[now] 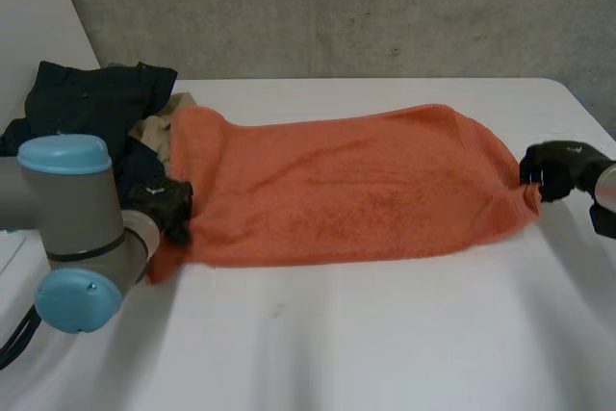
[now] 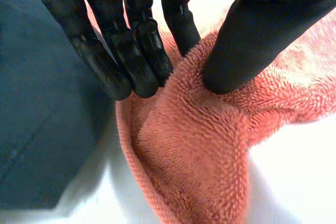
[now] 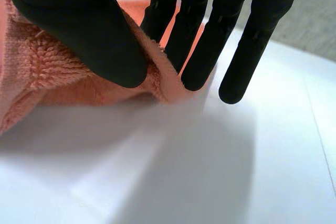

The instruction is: Fold the laundry.

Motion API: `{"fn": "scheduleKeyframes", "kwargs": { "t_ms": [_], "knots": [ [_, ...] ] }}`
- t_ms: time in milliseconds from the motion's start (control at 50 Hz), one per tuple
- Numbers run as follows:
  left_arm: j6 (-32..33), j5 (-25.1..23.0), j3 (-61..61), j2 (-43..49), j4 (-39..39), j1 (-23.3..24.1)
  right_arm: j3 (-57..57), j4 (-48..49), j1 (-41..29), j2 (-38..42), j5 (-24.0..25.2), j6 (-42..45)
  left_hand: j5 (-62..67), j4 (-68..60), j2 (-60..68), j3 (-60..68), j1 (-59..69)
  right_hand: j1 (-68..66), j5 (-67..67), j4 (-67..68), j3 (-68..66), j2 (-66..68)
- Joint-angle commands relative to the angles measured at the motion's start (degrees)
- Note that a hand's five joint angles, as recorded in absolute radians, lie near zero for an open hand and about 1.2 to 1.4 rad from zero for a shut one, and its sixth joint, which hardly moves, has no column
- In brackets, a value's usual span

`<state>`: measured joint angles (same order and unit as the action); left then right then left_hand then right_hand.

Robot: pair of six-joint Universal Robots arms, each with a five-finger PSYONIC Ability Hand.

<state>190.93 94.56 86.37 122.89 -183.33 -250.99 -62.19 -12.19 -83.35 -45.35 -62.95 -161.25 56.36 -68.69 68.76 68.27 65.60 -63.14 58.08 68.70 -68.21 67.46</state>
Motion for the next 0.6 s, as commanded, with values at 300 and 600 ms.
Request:
{"fn": "scheduleKeyframes", "kwargs": {
  "t_ms": [300,600],
  "knots": [
    [4.0,-6.75,7.58,-15.3,0.69,-2.48,-16.55,13.14,-0.33,-9.66,4.93,12.09,-38.99,41.32,-41.39,-40.9,-38.23,33.12,-38.06,-38.67,38.19,-37.43],
    [16.39,-14.57,21.82,-18.74,0.17,-8.02,-26.58,17.2,1.96,-11.69,14.25,24.49,-35.46,37.79,-37.86,-37.37,-34.7,29.77,-34.71,-35.32,34.84,-34.08]
  ]
}}
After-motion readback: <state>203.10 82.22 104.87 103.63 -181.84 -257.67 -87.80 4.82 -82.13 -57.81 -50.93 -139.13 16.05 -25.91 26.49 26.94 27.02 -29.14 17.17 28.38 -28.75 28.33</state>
